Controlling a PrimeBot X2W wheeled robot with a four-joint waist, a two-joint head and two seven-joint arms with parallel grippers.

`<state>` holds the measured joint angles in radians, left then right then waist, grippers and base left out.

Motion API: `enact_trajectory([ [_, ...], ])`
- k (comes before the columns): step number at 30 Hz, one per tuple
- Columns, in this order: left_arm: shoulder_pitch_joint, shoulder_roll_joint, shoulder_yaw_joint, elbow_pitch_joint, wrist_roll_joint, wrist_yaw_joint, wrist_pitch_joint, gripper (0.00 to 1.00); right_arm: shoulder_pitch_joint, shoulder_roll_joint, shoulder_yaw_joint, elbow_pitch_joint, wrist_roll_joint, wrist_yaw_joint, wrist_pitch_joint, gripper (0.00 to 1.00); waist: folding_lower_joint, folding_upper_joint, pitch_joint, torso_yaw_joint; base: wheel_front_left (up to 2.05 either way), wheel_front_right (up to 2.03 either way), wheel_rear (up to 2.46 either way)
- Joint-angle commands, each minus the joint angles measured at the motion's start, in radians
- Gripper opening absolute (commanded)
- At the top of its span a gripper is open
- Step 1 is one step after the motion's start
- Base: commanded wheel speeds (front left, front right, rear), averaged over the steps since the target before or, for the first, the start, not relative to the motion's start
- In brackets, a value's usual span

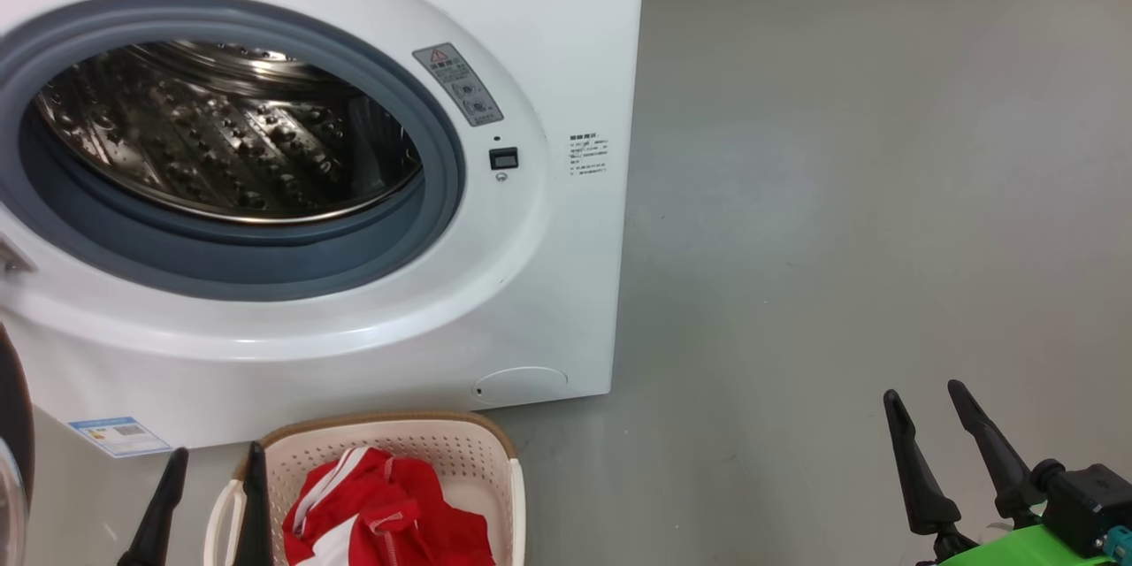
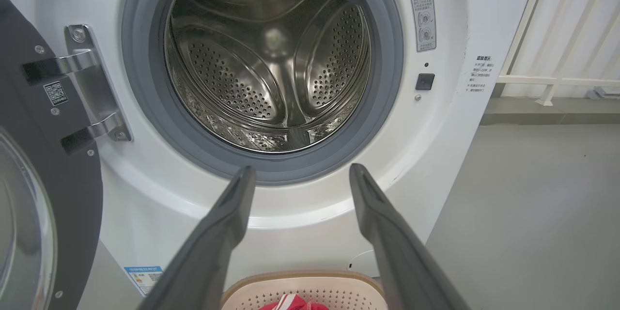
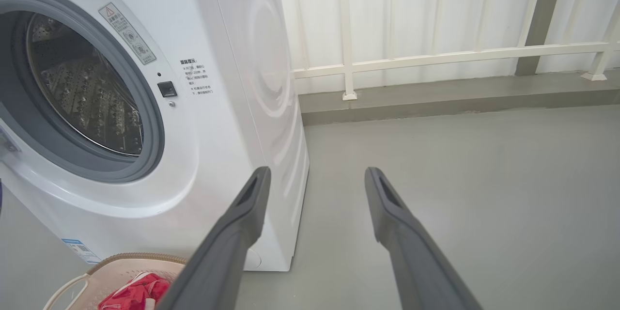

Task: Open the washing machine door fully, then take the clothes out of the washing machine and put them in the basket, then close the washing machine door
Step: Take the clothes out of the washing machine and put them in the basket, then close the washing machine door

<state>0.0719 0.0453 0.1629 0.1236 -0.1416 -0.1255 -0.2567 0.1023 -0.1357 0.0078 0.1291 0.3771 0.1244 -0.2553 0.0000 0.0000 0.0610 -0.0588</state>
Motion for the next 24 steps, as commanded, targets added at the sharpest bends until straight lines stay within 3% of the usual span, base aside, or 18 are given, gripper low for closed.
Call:
enact_trajectory([
  [1,-0.004,0.006,0.036,-0.033,0.0,-0.005,-0.005,1.0,-0.006,-0.014,0.011,-0.026,0.004,0.006,-0.006,1.0,0.0,0.0,-0.004,0.001,0.0,0.0,0.0],
  [24,-0.003,0.005,0.014,-0.046,-0.015,0.003,-0.005,1.0,-0.004,-0.015,0.006,-0.028,0.002,0.006,-0.006,1.0,0.0,0.0,-0.004,0.003,-0.1,0.1,0.0],
])
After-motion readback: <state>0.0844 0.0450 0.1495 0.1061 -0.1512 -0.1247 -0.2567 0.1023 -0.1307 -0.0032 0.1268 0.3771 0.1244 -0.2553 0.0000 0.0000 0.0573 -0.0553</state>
